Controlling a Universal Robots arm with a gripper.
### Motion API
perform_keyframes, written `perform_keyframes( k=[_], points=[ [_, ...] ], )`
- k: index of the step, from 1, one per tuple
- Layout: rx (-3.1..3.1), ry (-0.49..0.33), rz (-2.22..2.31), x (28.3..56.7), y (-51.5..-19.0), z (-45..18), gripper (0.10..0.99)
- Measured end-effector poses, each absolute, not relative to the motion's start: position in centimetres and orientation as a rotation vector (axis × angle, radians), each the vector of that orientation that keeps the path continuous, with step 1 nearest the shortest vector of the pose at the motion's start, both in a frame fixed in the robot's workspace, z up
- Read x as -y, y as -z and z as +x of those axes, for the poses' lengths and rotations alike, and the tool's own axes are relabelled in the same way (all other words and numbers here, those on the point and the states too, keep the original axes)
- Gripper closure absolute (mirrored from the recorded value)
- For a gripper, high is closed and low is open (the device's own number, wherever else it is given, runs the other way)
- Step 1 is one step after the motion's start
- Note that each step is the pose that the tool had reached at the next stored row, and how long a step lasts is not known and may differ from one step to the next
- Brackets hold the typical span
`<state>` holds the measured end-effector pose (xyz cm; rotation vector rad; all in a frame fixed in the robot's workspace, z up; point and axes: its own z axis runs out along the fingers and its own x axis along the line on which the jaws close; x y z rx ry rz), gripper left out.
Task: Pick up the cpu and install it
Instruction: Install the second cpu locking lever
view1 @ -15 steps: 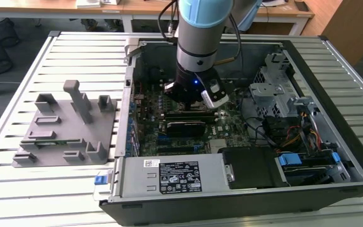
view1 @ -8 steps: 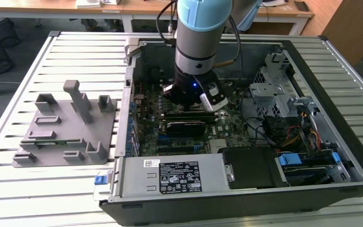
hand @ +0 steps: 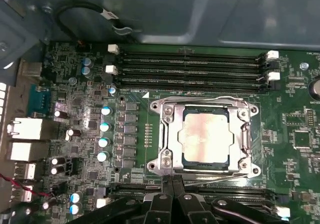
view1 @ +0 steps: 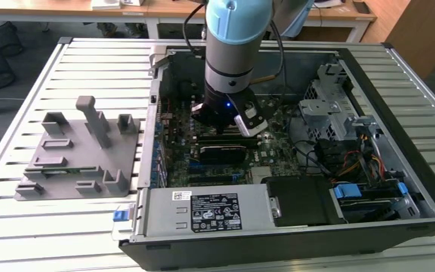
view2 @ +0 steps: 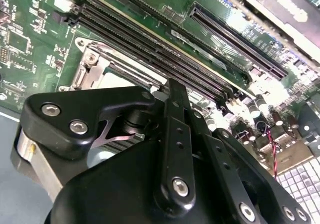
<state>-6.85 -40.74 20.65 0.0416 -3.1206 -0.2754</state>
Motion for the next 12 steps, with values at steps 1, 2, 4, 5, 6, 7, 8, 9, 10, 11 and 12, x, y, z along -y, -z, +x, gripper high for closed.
perform_keyframes(
  k=[1,2,4,5,6,7,8,9,10,11,12],
  points=[
    [3.120,0.279,0.041,40.7,-20.5,-6.9,0.976],
    [3.120,0.284,0.041,40.8,-20.4,-6.9,0.976],
    [3.118,0.308,0.042,40.9,-20.3,-6.9,0.976],
    [3.116,0.325,0.042,41.1,-20.3,-6.9,0.976],
    [3.115,0.340,0.042,41.3,-20.2,-6.9,0.976],
    [3.114,0.353,0.042,41.4,-20.2,-7.0,0.976],
    [3.113,0.361,0.042,41.6,-20.2,-7.0,0.976],
    [3.112,0.367,0.042,41.7,-20.2,-7.0,0.976],
    [3.111,0.373,0.042,41.8,-20.1,-7.0,0.976],
    [3.111,0.378,0.042,41.8,-20.1,-7.0,0.976],
    [3.110,0.383,0.042,41.9,-20.1,-7.1,0.976]
  ],
)
